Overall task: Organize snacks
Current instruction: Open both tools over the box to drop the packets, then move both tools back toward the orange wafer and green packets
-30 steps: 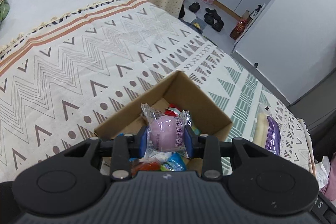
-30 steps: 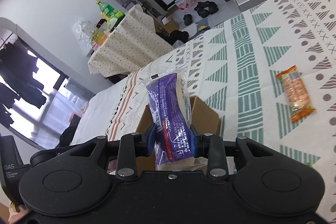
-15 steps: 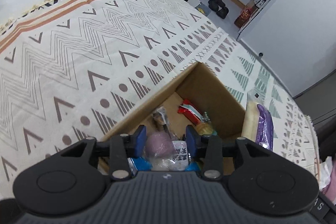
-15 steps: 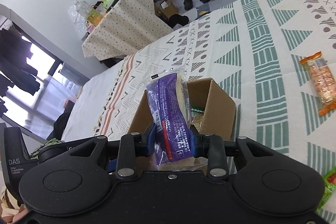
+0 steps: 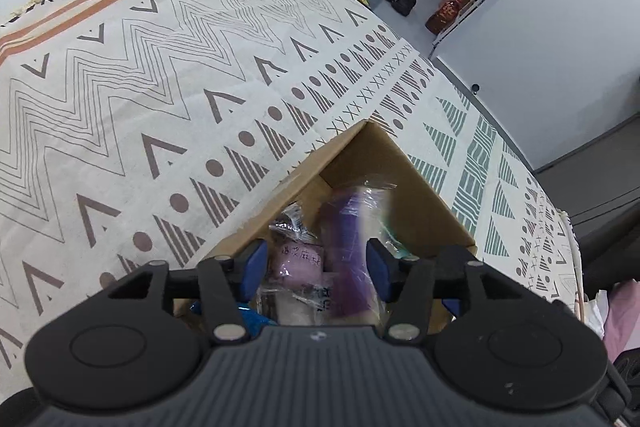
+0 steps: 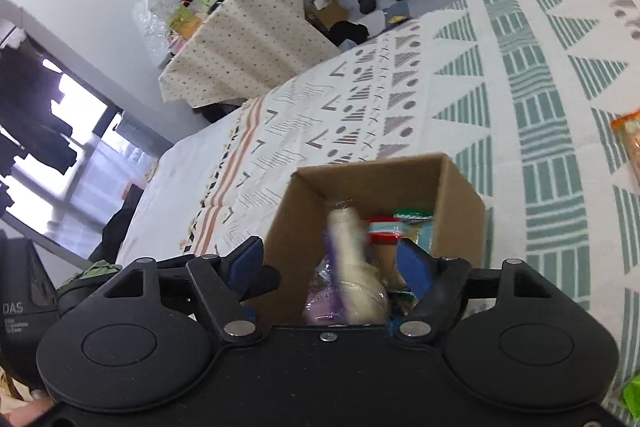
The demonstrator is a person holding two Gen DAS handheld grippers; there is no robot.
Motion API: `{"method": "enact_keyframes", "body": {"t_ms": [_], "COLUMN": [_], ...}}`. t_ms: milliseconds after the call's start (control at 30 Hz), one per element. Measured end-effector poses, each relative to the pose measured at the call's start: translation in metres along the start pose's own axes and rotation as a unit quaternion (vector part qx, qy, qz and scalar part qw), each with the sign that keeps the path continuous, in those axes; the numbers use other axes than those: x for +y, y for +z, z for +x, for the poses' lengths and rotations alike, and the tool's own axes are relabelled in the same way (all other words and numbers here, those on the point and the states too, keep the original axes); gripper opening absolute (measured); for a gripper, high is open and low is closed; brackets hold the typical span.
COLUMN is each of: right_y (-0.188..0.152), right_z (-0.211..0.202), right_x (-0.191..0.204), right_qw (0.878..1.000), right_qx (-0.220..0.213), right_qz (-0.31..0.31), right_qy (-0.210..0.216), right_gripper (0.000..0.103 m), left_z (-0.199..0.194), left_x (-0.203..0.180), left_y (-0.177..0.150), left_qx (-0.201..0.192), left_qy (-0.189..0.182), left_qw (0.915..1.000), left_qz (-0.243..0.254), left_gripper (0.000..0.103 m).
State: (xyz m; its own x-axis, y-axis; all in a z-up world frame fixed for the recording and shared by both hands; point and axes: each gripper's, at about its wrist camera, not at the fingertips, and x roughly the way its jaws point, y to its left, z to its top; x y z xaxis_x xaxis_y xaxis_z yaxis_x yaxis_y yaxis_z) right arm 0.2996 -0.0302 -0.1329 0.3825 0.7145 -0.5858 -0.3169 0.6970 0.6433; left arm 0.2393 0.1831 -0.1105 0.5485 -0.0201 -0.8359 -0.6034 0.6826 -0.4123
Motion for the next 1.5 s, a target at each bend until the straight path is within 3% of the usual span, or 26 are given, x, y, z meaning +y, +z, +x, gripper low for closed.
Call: {"method": "enact_keyframes", "body": {"t_ms": [333,567,833,1067,1233,1500], "right_y": [0.001,0.002,0.002,0.006,0.006,0.007], "right_z": [-0.027,-0.047,-0.082,-0.116,-0.136,-0.161], "right_x": [0.005,-0.002,-0.009,-0.022,-0.031,-0.044], "right_qw": [1.000,1.000,0.999,0.998,0.997,0.996], "right_qx": [-0.016,-0.027,-0.046,-0.067,-0.078,-0.087], "right_qz": [-0.011,-0.003,-0.013,-0.006,-0.002,-0.004], "right_qy": [0.007,0.015,0.014,0.005,0.002,0.008], "right_gripper": [0.073,0.073,0.083,0.093,0.095,0.103], "left_z": [-0.003,-0.024,-0.039,-0.055,-0.062,-0.071], "left_x": [-0.004,-0.019,-0.037,-0.060,-0.076,-0.101], "left_y": [-0.016,-0.026,-0.046,-0.065,-0.078,-0.097], "left_qx": [-0.002,-0.035,-0.047,-0.058,-0.060,-0.069], "left_qy": [0.029,0.043,0.058,0.039,0.026,0.025], "left_qw": [0.9996,0.9984,0.9969,0.9966,0.9963,0.9944], "left_qz": [0.001,0.012,0.024,0.043,0.055,0.076], "left_gripper": [0.076,0.091,0.093,0.098,0.099,0.099]}}
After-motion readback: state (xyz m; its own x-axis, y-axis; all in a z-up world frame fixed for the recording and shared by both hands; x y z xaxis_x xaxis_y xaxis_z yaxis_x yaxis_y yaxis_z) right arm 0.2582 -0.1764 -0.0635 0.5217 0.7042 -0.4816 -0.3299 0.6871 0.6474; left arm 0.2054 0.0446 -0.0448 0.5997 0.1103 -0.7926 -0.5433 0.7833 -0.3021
